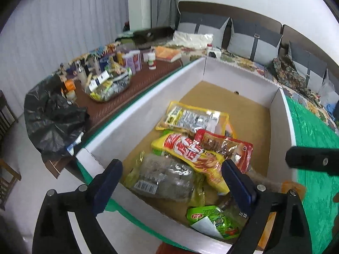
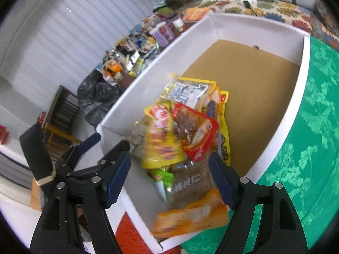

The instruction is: Organize snacks

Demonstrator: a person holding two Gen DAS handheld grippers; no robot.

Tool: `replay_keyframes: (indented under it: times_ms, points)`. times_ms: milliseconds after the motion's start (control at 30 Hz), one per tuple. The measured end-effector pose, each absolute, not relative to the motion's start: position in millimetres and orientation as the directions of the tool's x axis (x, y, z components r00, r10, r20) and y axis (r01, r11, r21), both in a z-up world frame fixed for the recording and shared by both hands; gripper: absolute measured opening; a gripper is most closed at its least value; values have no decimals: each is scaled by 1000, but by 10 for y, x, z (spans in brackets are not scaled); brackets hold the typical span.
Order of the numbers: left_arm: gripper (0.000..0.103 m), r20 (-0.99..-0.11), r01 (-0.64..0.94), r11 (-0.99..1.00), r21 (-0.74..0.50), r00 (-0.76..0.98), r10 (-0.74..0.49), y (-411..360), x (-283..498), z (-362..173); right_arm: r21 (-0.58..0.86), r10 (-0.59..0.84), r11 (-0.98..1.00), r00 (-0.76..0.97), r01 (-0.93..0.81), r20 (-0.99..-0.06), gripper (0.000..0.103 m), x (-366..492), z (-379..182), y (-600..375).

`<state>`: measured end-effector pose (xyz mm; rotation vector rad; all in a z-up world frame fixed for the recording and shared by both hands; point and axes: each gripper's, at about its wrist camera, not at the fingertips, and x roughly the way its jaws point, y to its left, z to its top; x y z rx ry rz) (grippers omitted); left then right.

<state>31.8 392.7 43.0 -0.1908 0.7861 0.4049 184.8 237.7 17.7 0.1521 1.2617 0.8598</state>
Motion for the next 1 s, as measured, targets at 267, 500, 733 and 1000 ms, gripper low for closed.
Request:
replay_keyframes:
  times_ms: [267, 500, 733, 1000]
  points:
    - [103, -661, -459, 888, 31, 657, 363, 3678, 234, 826, 394, 601, 729, 249, -560, -759, 80, 1520, 671, 2282]
    - [103, -629, -535, 845, 23, 649, 428, 3600, 98, 1008, 235, 483, 820, 411, -521, -773, 79, 1341, 808, 1946]
    - [103, -608, -545, 837, 39, 652, 453, 3518, -2, 1134, 155, 429, 846, 479, -511, -766, 81, 1286, 827, 1787]
    - [103, -620, -514, 849, 124, 627, 471, 3417, 14, 1141, 158, 428, 831, 430, -534, -795, 81, 1215, 837, 1864]
